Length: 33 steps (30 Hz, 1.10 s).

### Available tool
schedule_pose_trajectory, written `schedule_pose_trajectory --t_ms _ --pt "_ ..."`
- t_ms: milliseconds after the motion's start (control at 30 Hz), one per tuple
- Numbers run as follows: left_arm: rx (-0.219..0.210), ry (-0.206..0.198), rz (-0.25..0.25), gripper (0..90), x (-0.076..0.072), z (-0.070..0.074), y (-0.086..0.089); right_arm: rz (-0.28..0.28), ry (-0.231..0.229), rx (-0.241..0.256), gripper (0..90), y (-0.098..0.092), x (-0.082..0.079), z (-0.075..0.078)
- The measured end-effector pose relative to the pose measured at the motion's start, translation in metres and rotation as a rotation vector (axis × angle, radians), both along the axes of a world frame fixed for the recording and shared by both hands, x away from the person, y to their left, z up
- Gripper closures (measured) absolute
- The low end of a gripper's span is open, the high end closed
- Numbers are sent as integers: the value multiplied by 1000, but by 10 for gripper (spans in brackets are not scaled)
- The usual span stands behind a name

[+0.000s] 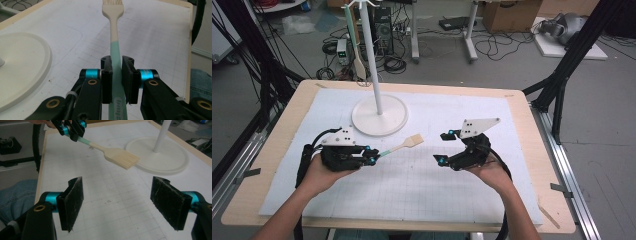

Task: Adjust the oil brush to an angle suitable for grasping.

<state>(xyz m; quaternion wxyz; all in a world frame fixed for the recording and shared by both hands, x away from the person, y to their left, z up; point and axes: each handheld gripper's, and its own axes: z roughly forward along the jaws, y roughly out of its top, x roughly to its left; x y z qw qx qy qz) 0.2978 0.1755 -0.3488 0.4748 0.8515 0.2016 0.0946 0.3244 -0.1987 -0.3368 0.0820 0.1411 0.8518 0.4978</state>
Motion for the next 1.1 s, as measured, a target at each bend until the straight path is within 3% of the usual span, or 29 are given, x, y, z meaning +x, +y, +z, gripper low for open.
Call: schedule_pose_trajectory --t_ms 1100 --pt "-3 -6 -13 789 -2 3 -4 27 -10 -9 259 7 -1 6"
